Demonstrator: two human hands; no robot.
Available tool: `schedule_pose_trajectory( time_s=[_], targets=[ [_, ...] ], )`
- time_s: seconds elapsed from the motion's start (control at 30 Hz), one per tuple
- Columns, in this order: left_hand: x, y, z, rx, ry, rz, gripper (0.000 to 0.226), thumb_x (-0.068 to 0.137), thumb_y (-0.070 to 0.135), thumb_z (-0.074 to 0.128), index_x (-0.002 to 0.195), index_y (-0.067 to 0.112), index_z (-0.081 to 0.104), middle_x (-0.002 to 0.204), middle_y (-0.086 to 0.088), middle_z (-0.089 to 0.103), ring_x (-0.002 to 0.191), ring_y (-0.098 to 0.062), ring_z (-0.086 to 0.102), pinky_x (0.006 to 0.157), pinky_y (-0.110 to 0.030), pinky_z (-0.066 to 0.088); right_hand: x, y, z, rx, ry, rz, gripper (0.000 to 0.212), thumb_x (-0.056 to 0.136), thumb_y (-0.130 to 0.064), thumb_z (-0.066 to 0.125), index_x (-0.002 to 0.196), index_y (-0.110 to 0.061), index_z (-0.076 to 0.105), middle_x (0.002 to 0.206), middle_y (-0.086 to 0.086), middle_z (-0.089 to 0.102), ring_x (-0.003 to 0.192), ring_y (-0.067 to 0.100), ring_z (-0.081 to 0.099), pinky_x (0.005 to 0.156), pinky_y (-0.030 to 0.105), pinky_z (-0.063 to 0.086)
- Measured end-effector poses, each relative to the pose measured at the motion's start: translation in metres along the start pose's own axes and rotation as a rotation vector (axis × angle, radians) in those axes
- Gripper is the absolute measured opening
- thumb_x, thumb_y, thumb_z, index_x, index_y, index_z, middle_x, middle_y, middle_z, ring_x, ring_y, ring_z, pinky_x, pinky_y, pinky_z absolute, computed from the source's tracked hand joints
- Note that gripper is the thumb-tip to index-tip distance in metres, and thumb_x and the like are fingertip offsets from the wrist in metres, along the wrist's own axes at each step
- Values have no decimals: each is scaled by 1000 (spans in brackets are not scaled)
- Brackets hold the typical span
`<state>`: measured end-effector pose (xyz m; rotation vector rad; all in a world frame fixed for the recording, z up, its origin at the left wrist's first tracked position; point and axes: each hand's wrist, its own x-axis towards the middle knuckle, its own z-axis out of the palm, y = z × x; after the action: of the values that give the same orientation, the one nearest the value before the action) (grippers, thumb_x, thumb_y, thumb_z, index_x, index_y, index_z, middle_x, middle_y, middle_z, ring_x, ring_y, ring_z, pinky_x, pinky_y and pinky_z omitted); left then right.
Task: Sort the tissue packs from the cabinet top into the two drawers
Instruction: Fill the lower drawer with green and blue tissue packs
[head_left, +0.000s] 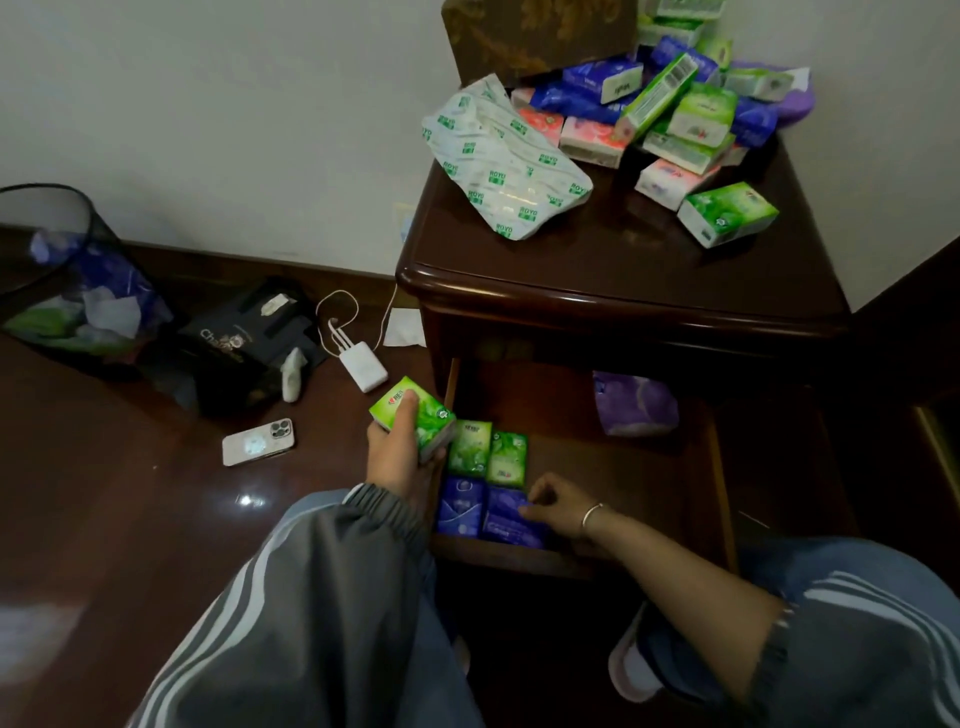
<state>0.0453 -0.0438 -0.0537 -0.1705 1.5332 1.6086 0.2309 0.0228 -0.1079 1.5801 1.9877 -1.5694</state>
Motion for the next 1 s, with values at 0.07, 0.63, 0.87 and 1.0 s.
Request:
schedule_pose_trajectory(
  time_s=[0.07, 0.63, 0.87, 1.0],
  targets=[
    [2, 1, 1, 2, -11, -14, 52, 91, 39, 59, 130, 9, 42, 101, -13, 62, 71, -21, 64, 49, -25, 48, 2, 1, -3, 74, -49, 82, 30, 82, -7, 69, 71, -20, 44, 70, -2, 49, 61, 7, 43, 53, 16, 37],
    [4, 3, 0, 27, -29, -59, 53, 91, 42, 57, 132, 12, 41, 108, -10, 64, 90, -26, 66, 61, -29, 50, 10, -30, -7, 430, 212, 19, 49, 85, -13, 65, 131, -10, 49, 128, 12, 55, 91, 17, 57, 56, 15, 49],
    [6, 1, -1, 71, -61, -78, 55, 90, 41, 59, 132, 11, 42, 123, -17, 61, 85, -22, 64, 61, -30, 50, 5, 0, -27, 351, 343, 85, 57, 82, -10, 66, 135, -12, 45, 127, 17, 55, 103, 24, 56, 78, 27, 44],
    [7, -2, -1, 118, -90, -75, 51, 89, 42, 60, 129, 16, 42, 121, -14, 62, 85, -21, 66, 63, -31, 51, 1, 20, -44, 302, 349, 228, 66, 75, -15, 74, 134, -10, 46, 128, 15, 56, 91, 22, 57, 56, 14, 47]
  ],
)
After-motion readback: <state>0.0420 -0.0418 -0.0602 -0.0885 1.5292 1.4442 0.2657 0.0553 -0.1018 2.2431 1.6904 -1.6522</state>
